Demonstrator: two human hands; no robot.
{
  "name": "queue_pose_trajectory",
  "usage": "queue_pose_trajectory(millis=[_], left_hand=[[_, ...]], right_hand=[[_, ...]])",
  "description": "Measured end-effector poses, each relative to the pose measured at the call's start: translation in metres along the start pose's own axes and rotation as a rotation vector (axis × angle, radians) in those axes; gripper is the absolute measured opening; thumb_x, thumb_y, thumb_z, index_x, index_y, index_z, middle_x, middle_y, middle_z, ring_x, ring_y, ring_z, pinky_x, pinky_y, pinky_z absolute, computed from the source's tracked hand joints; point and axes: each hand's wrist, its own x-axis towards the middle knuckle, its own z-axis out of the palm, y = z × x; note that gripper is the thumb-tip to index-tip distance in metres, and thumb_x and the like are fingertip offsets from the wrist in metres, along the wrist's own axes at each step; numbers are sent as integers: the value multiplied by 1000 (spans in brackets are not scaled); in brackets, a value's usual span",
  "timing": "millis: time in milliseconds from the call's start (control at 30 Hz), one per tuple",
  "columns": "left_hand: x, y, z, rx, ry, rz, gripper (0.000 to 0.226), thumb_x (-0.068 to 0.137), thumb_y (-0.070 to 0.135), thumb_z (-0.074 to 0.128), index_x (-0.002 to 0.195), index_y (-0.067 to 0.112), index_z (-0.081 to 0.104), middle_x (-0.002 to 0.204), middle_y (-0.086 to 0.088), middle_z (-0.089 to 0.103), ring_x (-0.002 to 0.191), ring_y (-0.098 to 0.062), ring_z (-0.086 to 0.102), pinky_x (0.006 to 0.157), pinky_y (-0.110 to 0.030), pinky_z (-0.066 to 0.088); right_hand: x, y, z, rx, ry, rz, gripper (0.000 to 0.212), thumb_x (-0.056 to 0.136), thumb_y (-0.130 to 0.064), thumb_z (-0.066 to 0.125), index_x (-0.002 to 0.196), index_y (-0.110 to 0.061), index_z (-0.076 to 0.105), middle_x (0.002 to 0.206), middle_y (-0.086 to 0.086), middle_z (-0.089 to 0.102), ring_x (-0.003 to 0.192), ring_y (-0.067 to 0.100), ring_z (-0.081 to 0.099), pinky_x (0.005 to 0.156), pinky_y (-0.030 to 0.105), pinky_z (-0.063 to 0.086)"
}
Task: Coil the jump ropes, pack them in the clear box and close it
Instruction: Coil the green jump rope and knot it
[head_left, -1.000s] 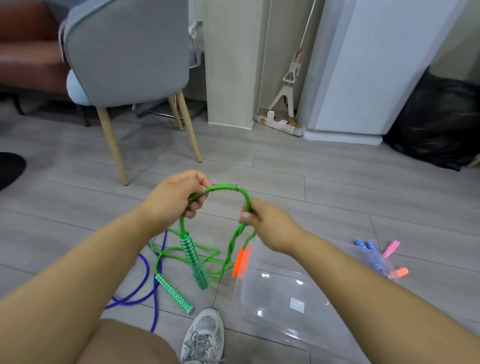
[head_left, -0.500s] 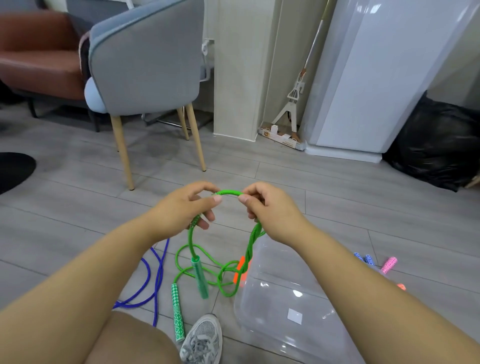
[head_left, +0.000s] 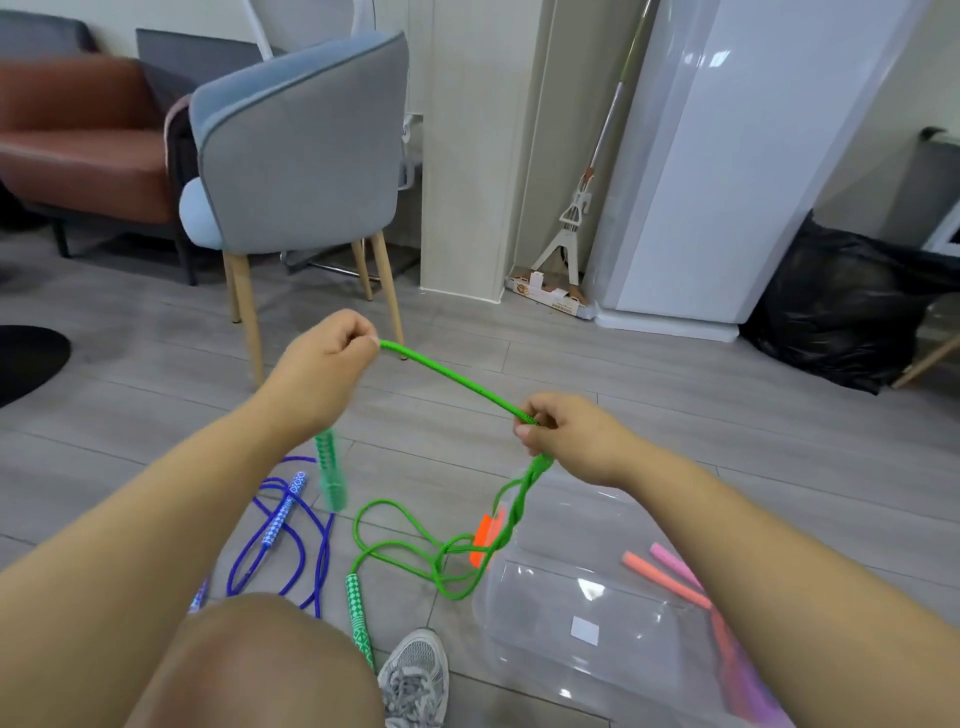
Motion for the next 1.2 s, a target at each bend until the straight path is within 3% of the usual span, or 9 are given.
queue_pose_trajectory(millis=[133, 200, 233, 300, 433, 667, 800, 967, 1200], left_hand=[[-8, 11, -18, 17, -106, 45, 22, 82, 26, 47, 93, 38, 62, 59, 1, 42, 55, -18, 35, 54, -28, 32], [-12, 16, -25, -8, -178, 20, 20, 77, 25, 48, 90, 30, 63, 57, 0, 43, 53, -17, 35, 49, -24, 31], [-15, 19, -27, -12, -217, 8, 8, 82, 23, 53, 85, 23, 60, 56, -3, 46, 51, -17, 38, 47, -22, 33], [-21, 27, -32, 52, -298, 14, 17, 91, 23, 59, 77, 14, 53, 60, -8, 58, 51, -16, 49, 49, -21, 39], [-22, 42, -40, 208, -285, 49, 19, 88, 30, 63, 82, 12, 60, 85, -2, 72, 78, -15, 65, 67, -26, 46], [-15, 85, -29, -249, -242, 23, 15, 87, 8, 62, 98, 15, 57, 95, -8, 66, 90, -22, 66, 88, -44, 54], [-9, 89, -23, 67, -172, 168, 8, 86, 24, 66, 90, 18, 63, 86, 1, 63, 84, -21, 62, 81, -44, 56], [-9, 95, -15, 136, -315, 230, 5, 85, 23, 67, 89, 24, 64, 83, 0, 69, 82, -19, 67, 80, -33, 56], [-3, 89, -33, 194, -54, 246, 12, 96, 16, 50, 89, 16, 60, 70, -1, 61, 56, -9, 57, 50, -4, 40]], right_hand=[[-4, -24, -9, 164, 157, -75, 14, 95, -14, 49, 89, -20, 61, 64, 0, 45, 59, 14, 47, 59, 22, 44], [-3, -46, -17, 167, 231, -144, 16, 95, -15, 49, 97, -21, 64, 62, -5, 40, 54, 10, 41, 50, 15, 36], [-1, -57, -21, 151, 256, -177, 16, 95, -16, 50, 98, -22, 65, 61, -7, 38, 52, 8, 37, 50, 17, 34], [2, -78, -28, 103, 294, -221, 15, 94, -16, 51, 100, -20, 65, 62, -8, 40, 54, 7, 36, 55, 21, 33], [7, -113, -38, 111, 317, -241, 18, 90, -7, 52, 90, -24, 49, 79, -6, 49, 71, 13, 47, 66, 26, 40], [3, -138, -41, 171, 210, -256, 31, 90, 6, 44, 103, -14, 24, 80, -1, 41, 85, 20, 46, 63, 27, 38], [-1, -132, -48, 242, 239, -231, 34, 88, 11, 46, 101, -12, 24, 80, 0, 48, 68, 16, 44, 55, 23, 38], [-4, -116, -49, 262, 253, -233, 38, 88, 11, 46, 88, -23, 28, 85, 2, 51, 72, 20, 45, 59, 27, 39], [-16, -88, -58, -8, 258, -199, 20, 86, -15, 62, 86, -29, 47, 97, 6, 60, 87, 21, 58, 79, 38, 49]])
